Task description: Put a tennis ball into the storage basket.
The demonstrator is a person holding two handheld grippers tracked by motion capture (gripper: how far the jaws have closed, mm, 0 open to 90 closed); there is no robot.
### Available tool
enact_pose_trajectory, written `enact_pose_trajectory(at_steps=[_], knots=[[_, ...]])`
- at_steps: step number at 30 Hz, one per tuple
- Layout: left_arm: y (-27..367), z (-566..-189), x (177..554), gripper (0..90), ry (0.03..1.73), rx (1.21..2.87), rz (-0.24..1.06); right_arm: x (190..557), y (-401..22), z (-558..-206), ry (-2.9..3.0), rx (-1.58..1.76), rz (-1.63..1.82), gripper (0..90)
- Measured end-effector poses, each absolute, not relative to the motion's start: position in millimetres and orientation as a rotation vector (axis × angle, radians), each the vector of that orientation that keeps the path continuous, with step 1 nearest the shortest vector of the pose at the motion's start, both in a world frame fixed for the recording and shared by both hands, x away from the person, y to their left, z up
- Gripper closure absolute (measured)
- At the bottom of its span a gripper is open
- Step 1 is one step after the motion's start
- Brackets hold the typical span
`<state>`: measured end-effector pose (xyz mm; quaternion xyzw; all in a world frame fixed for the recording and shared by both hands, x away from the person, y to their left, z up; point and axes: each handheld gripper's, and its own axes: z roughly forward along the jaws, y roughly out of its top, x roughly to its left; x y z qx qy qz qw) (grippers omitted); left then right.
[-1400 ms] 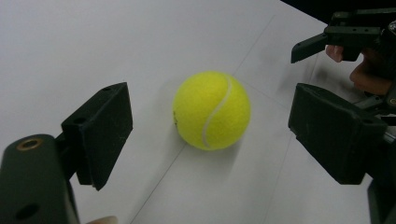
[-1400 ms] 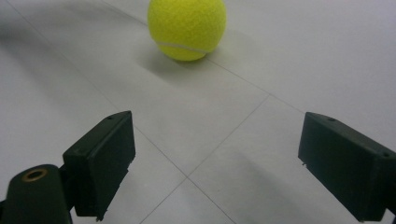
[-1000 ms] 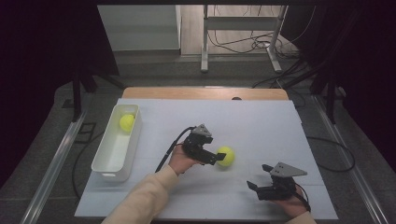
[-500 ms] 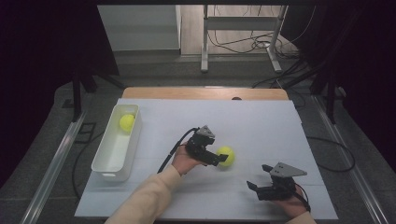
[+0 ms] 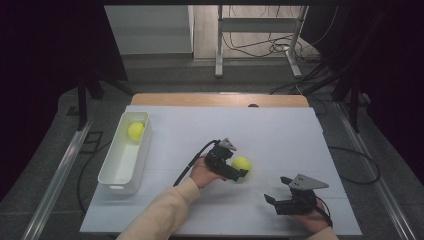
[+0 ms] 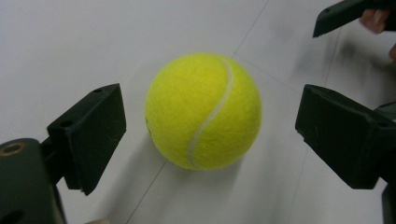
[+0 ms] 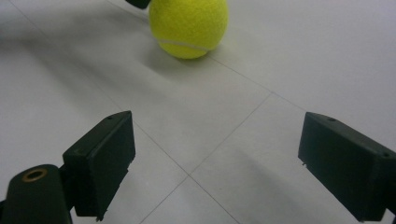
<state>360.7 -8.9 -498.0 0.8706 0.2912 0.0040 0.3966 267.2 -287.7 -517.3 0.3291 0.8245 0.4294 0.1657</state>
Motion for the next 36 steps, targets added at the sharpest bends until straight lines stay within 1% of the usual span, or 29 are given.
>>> enact_pose_trajectory(at_steps=[12, 14, 17, 22, 24, 29, 36], knots=[[-22.6, -509.8, 367.3, 10.2, 0.732, 2.232, -0.011, 266.8, -287.9, -516.8, 2.348, 0.936, 1.218, 11.2], [-23.9, -511.9, 368.0, 13.8, 0.728, 2.229, -0.008, 266.7, -288.1, -516.6, 2.346, 0.937, 1.219, 11.2], [-23.5, -512.1, 367.6, 25.5, 0.715, 2.232, 0.02, 266.4, -288.3, -516.3, 2.347, 0.936, 1.209, 11.2], [-20.8, -511.7, 369.5, 26.3, 0.718, 2.228, 0.0, 266.4, -287.9, -516.6, 2.349, 0.929, 1.217, 11.2], [-19.5, -510.6, 369.2, 26.4, 0.717, 2.23, 0.022, 266.5, -287.8, -516.7, 2.346, 0.93, 1.222, 11.2], [-14.8, -502.6, 366.7, 26.5, 0.716, 2.186, 0.026, 266.5, -287.9, -516.6, 2.349, 0.93, 1.217, 11.2], [-11.7, -495.9, 360.4, 26.4, 0.7, 2.179, 0.033, 266.2, -287.7, -516.7, 2.349, 0.928, 1.219, 11.2]])
